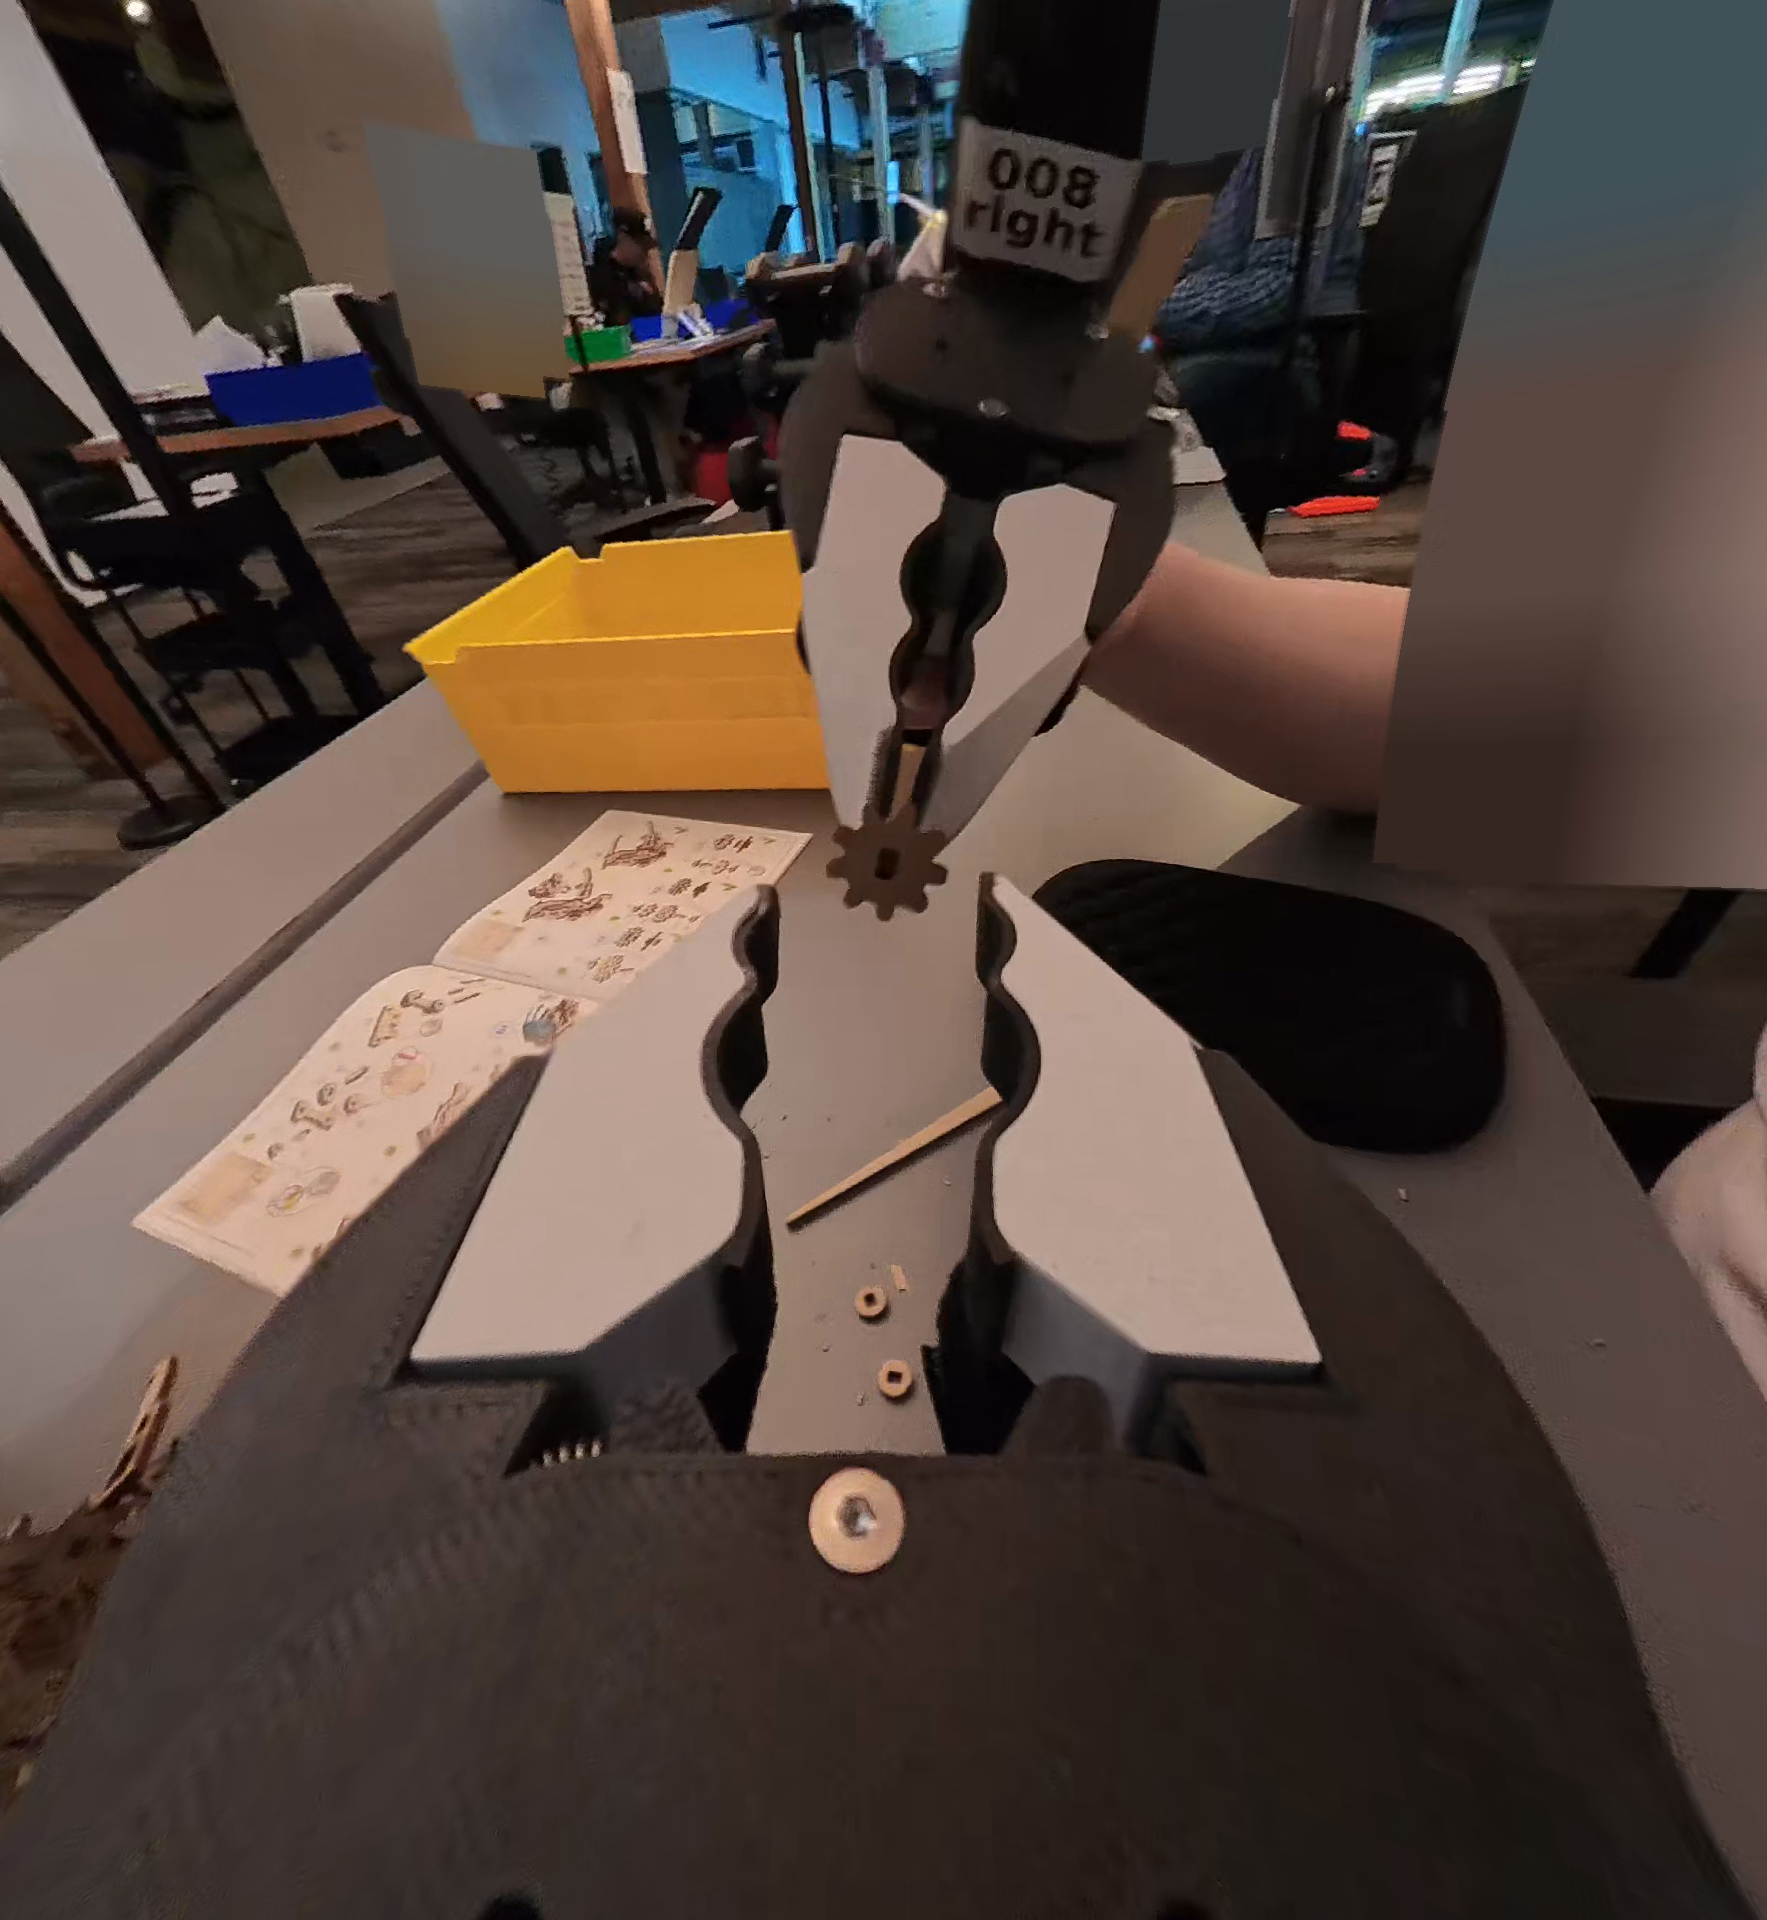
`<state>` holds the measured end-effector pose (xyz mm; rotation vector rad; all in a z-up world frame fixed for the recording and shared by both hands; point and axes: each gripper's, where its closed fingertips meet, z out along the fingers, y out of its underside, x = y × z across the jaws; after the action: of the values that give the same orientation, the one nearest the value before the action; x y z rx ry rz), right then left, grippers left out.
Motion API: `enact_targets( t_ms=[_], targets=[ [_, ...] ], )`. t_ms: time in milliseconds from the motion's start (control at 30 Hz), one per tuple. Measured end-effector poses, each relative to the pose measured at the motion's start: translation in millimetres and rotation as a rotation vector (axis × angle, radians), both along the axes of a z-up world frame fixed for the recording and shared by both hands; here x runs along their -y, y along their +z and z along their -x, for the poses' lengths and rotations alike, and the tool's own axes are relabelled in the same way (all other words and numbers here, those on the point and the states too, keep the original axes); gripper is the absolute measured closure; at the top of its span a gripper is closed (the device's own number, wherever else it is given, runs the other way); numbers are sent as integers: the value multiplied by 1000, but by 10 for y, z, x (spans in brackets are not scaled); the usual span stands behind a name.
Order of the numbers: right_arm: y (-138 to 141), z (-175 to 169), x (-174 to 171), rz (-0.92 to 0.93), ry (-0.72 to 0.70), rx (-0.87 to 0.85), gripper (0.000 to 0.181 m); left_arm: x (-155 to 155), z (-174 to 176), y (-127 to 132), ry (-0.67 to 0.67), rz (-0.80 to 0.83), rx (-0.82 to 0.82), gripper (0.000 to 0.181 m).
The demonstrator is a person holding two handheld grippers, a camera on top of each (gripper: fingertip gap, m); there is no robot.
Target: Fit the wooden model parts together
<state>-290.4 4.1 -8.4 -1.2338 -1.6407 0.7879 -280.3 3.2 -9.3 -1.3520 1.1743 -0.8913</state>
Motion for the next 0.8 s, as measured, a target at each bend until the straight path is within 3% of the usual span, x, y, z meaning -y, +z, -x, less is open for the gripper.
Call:
enact_targets(
  t_ms=[233,533,800],
  targets=[
    [-84,11,54,6,20,52,179,67,-51,-25,-19,-49,-18,160],
    [-83,-5,73,-12,14,78,179,86,-72,-30,-27,-70,-17,161],
    [89,-17,75,-52,9,-3,174,80,-32,121,-12,-97,63,161]
  ],
)
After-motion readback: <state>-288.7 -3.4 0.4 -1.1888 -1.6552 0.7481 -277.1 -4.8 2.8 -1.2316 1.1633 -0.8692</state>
